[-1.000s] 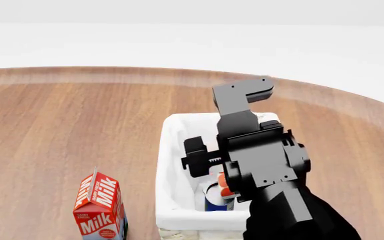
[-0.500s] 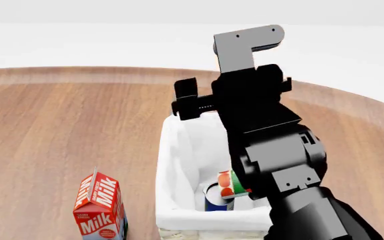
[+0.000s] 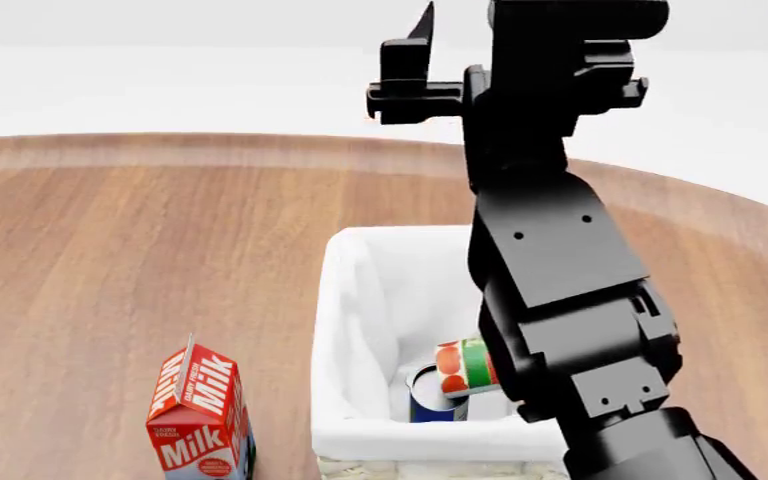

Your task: Pick up the alphabet soup and the tomato sauce, and put them in the basket.

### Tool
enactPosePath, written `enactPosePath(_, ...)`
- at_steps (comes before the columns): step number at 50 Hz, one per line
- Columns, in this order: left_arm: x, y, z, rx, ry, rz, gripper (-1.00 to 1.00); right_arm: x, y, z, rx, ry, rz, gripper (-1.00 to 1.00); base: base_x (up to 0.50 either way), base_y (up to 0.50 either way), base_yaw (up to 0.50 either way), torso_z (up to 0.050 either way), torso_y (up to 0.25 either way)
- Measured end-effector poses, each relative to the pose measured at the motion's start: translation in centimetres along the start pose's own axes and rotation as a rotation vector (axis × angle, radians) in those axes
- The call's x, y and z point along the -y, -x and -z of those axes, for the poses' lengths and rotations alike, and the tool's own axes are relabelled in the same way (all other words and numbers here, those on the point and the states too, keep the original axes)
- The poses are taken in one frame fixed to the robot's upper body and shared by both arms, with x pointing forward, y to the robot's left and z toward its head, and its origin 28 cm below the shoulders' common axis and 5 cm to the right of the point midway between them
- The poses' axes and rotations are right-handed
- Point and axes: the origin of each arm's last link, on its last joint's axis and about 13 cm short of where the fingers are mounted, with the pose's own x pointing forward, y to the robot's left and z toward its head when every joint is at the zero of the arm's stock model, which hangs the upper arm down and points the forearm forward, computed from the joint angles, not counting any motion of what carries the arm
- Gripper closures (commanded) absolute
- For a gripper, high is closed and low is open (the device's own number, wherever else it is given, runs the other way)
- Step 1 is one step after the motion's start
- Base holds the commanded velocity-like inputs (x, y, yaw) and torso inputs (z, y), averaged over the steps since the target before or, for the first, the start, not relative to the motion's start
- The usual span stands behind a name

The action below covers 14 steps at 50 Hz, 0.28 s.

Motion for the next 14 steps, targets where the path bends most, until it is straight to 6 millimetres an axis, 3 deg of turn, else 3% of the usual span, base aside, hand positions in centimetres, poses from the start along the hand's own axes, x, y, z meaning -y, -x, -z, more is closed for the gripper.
enactPosePath(14, 0.0, -0.1, 0.0, 0.002, -0.001, 0.0, -1.0, 0.2, 0.5, -2.1, 0.296, 0.014, 0.096, -1.0, 0.0, 0.0, 0.0, 0.0, 0.0)
